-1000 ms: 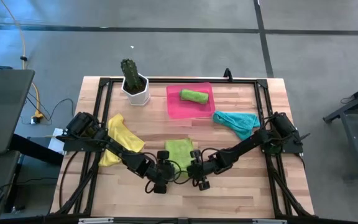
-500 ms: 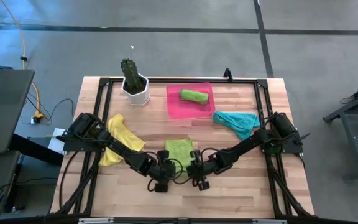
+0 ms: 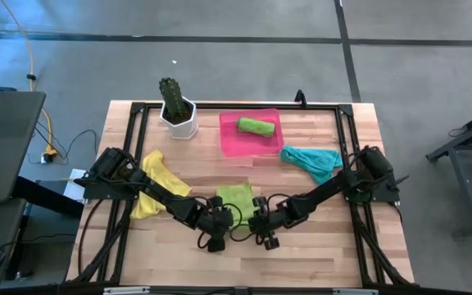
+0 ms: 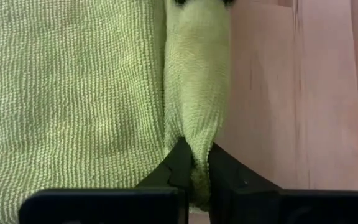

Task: Roll microfiber towels into tight, uniform cylinder then place into a basket
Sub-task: Roll the light green microfiber cloth

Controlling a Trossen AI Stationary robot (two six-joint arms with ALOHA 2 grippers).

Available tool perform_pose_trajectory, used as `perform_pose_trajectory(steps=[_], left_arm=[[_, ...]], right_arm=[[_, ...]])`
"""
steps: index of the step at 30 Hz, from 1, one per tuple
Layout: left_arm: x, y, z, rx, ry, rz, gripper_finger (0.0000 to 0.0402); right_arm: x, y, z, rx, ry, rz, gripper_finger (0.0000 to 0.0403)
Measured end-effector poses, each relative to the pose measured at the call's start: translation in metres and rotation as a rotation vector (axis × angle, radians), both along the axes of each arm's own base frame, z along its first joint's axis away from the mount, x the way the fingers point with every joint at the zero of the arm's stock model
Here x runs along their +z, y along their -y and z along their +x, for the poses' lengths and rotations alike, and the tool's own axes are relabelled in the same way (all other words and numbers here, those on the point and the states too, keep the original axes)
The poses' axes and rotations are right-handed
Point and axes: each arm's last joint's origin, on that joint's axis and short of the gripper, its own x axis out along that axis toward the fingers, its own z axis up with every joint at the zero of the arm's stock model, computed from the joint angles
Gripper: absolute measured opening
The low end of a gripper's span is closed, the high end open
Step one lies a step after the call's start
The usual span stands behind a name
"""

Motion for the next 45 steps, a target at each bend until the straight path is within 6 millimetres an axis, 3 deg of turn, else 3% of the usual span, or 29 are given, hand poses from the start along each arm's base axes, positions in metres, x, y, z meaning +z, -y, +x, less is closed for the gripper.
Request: perform_pose_trajectory(steps=[5,8,14,28,33,40,45], left_arm=[[0.000,0.000,0.000,-0.004,0.002,-0.005,0.0026],[0.000,-0.001,0.001,-0.003,0.001,-0.013,0.0021],[0.000,-0.006,0.003,-0.004,0.002,-0.047,0.0018],[0.002,-0.003,0.009,0.002,0.036,-0.190,0.0020],[0.002,-0.008,0.010,0.024,0.020,-0.245,0.0019],[0.002,-0.011,0.011,0.021,0.015,-0.256,0.0019],[0.002,-0.015,0.013,0.028,0.014,-0.263,0.0019]], right_arm=[[0.035,-0.002,-0.010,0.023,0.059,0.025,0.0134],[0.042,-0.012,-0.014,0.092,0.105,-0.001,0.0134],[0.025,-0.033,-0.016,0.150,0.140,-0.093,0.0134],[0.000,-0.032,-0.013,0.052,0.115,-0.213,0.0134],[0.002,-0.031,-0.017,0.062,0.087,-0.232,0.0134],[0.026,-0.038,-0.024,0.068,0.155,-0.205,0.0134],[0.022,-0.044,-0.027,0.065,0.145,-0.193,0.0134]])
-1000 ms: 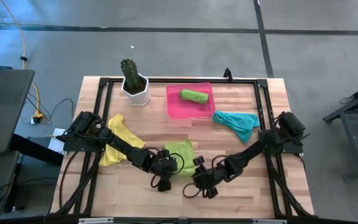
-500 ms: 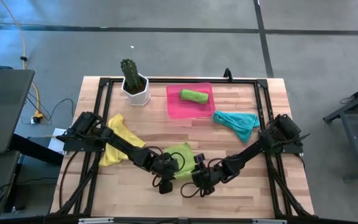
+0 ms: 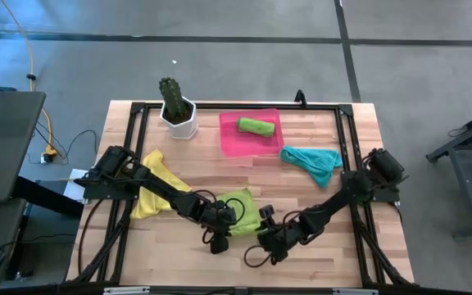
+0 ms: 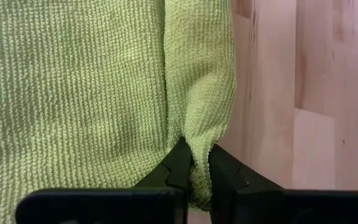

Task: Roll microfiber towels into tight, uniform cylinder then place into a basket
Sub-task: Roll the light green microfiber cloth

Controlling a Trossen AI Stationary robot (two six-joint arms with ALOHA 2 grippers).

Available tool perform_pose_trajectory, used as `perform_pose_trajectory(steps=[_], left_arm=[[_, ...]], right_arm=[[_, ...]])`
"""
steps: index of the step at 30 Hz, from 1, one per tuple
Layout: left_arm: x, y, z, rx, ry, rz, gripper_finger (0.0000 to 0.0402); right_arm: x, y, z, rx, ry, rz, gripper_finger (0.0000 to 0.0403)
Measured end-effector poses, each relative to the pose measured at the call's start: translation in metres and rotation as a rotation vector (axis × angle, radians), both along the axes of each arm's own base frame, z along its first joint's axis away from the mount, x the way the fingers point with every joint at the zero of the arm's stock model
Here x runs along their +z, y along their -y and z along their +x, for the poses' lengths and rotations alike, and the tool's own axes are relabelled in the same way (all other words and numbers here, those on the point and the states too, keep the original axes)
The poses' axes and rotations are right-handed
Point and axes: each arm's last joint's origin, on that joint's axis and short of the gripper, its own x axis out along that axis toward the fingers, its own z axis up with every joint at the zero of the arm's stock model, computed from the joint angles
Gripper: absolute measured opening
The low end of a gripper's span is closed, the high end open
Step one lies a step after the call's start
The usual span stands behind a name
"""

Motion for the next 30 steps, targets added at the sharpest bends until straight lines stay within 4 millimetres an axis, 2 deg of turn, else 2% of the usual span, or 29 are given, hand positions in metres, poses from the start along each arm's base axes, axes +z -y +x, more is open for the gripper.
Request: perform_pose_trajectory(steps=[8,22,25,30], left_arm=[[0.000,-0.001,0.001,-0.006,0.003,-0.019,0.0019],[0.000,-0.001,0.001,-0.022,0.001,-0.044,0.0019],[0.000,-0.001,0.001,-0.025,0.000,-0.048,0.0019],[0.000,0.000,0.001,-0.043,-0.007,-0.075,0.0019]], right_arm=[[-0.021,0.002,0.003,-0.046,-0.031,-0.055,0.0134],[-0.041,0.002,0.007,-0.088,-0.050,-0.097,0.0128],[-0.042,0.002,0.007,-0.087,-0.055,-0.091,0.0103],[-0.043,0.002,0.006,-0.071,-0.074,-0.072,0.0021]])
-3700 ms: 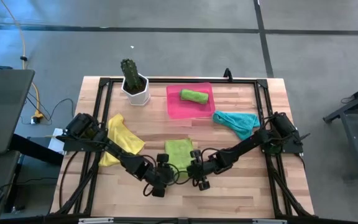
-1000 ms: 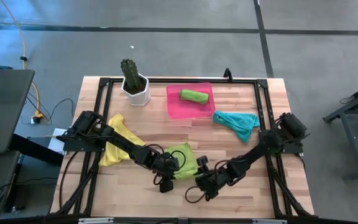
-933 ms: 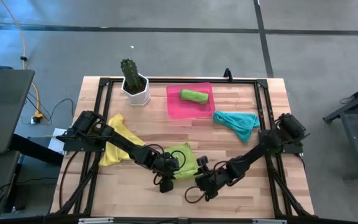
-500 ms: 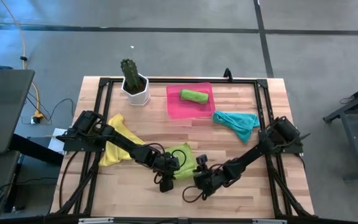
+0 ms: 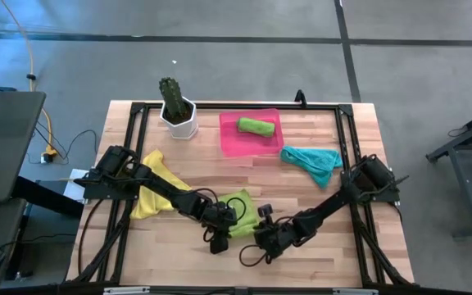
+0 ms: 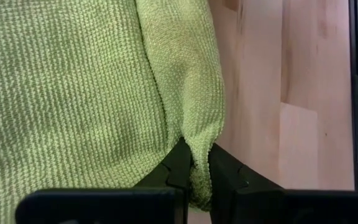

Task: Roll microfiber towels into tight, uniform cylinder then place into a basket
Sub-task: Roll the light green microfiber cloth

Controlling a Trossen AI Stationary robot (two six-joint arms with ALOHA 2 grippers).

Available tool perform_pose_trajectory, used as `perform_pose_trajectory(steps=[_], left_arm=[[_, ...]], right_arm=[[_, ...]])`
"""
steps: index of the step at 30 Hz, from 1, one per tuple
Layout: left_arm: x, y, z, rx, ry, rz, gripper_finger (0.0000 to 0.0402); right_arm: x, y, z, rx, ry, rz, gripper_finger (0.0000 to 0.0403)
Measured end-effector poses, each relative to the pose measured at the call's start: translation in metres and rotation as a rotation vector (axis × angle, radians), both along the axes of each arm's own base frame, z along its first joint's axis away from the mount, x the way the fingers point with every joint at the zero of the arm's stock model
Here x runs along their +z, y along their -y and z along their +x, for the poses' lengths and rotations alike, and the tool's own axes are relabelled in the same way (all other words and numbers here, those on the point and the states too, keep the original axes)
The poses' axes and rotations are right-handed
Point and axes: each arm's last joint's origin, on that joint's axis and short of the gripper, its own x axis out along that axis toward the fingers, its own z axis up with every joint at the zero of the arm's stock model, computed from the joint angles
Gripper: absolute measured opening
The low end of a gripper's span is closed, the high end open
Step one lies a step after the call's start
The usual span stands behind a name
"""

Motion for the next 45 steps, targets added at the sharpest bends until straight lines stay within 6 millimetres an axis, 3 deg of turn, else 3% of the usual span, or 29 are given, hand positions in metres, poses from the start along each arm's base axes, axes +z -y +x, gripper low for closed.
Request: perform_pose_trajectory(steps=[8,16,20,34,45], left_arm=[[0.000,0.000,0.000,-0.012,-0.008,-0.020,0.0025],[0.000,-0.009,0.002,-0.006,-0.032,-0.095,0.0022],[0.000,-0.011,0.003,0.017,-0.049,-0.130,0.0024],[0.017,-0.018,-0.001,0.066,-0.087,-0.227,0.0022],[0.017,-0.047,-0.001,0.278,-0.181,-0.285,0.0023]], right_arm=[[0.004,0.008,0.006,-0.073,-0.059,0.214,0.0008],[0.019,0.040,0.023,-0.155,-0.183,0.612,0.0002],[0.021,0.052,0.029,-0.197,-0.209,0.729,0.0002],[0.024,0.062,0.034,-0.254,-0.291,0.889,0.0002],[0.021,0.079,0.032,-0.430,-0.304,0.840,0.0002]])
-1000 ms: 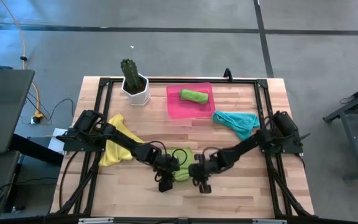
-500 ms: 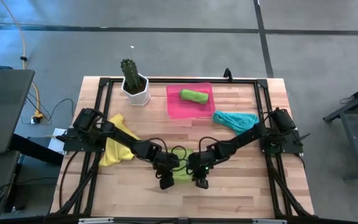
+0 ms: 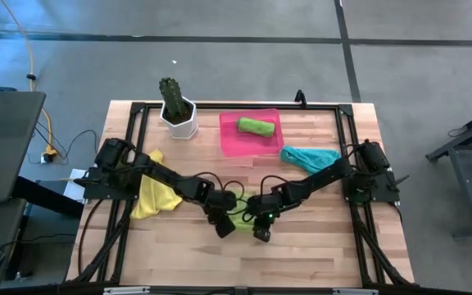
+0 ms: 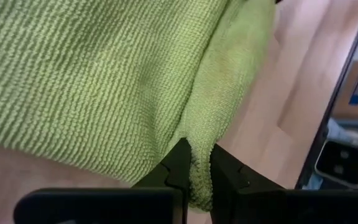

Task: Roll microfiber towels into tight, uniform cylinder then place into a basket
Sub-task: Roll the light green microfiber cloth

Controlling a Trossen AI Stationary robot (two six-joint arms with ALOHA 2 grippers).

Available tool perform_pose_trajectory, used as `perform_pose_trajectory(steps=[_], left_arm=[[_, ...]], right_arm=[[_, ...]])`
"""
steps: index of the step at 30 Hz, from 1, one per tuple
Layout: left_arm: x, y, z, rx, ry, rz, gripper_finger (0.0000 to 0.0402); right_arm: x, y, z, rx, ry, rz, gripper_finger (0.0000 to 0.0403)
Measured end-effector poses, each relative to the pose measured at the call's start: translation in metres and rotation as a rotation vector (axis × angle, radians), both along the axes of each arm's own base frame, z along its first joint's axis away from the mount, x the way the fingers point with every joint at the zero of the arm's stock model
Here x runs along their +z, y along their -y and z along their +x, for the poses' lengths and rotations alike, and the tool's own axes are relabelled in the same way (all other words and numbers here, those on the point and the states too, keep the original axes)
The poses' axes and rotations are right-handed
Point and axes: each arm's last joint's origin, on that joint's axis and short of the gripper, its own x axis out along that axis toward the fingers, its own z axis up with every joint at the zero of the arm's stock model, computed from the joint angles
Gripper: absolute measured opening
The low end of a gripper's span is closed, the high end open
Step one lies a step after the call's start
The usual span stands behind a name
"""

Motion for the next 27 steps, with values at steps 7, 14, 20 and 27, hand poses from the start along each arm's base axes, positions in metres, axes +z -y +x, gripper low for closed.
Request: perform_pose_trajectory(steps=[7,14,20,27], left_arm=[[0.000,-0.012,0.001,0.069,-0.028,-0.041,0.0023],[-0.005,-0.013,-0.001,0.159,-0.105,-0.064,0.0023],[-0.008,-0.013,0.000,0.179,-0.119,-0.070,0.0024],[-0.008,-0.013,-0.001,0.183,-0.125,-0.064,0.0024]], right_arm=[[-0.001,0.004,-0.001,-0.019,-0.021,-0.024,0.0002],[-0.002,0.012,0.001,-0.069,-0.031,-0.011,0.0003],[-0.001,0.014,0.003,-0.004,0.020,-0.045,0.0037],[0.014,0.025,-0.002,0.072,0.051,-0.101,0.0135]])
